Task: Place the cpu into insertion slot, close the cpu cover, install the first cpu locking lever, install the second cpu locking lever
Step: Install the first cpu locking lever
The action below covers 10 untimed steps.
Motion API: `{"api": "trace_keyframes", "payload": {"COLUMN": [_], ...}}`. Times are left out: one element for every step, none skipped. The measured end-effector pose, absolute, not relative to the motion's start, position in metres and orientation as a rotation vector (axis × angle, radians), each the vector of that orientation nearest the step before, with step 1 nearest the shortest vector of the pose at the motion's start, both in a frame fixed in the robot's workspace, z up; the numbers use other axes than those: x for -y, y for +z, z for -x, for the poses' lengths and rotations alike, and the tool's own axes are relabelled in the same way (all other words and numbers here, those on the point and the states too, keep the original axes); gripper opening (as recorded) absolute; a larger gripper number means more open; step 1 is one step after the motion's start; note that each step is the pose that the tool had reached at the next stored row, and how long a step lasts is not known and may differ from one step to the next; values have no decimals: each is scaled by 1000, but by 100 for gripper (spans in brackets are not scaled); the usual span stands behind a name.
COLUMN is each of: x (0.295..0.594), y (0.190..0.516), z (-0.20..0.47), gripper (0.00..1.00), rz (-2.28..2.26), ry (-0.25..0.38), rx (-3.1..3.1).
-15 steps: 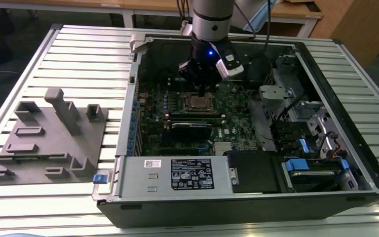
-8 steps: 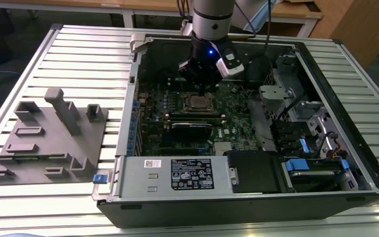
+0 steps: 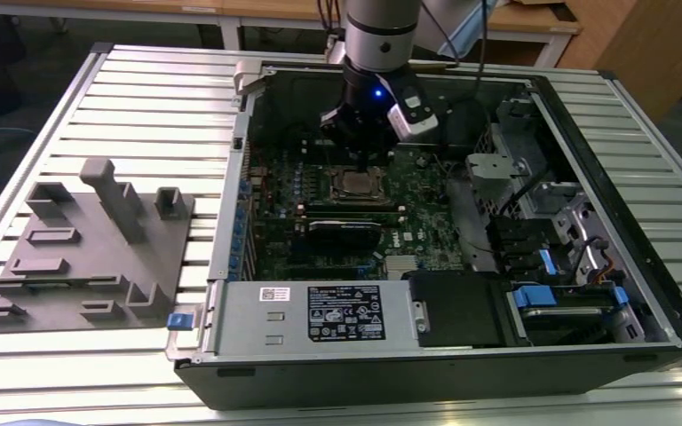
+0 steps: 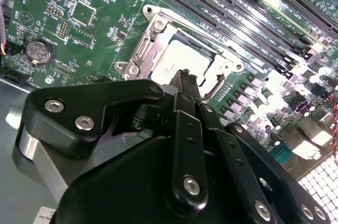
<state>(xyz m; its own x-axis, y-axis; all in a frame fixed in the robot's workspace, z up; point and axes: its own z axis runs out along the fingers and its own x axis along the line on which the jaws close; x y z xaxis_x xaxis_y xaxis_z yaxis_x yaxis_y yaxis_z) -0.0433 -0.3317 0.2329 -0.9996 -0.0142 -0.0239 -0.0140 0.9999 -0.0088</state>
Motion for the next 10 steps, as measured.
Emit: {"api": "trace_keyframes", "payload": {"x": [332,332,332,332,332,332,332,332,332,332], "y": [233,233,233,233,233,233,233,233,233,233], "z": [45,47,49,51,53,56,58,61,63,66], "gripper": [11,11,11,11,11,11,11,11,11,11], "rz": [22,22,22,22,22,22,22,22,22,22], "ry": [-14,-13,-13,-13,-13,-13,-13,-13,-13,-13], "rx": [-3118,-3118,-3117,-3117,-3117,-3117,-3117,-3117,-3117,-3117]}}
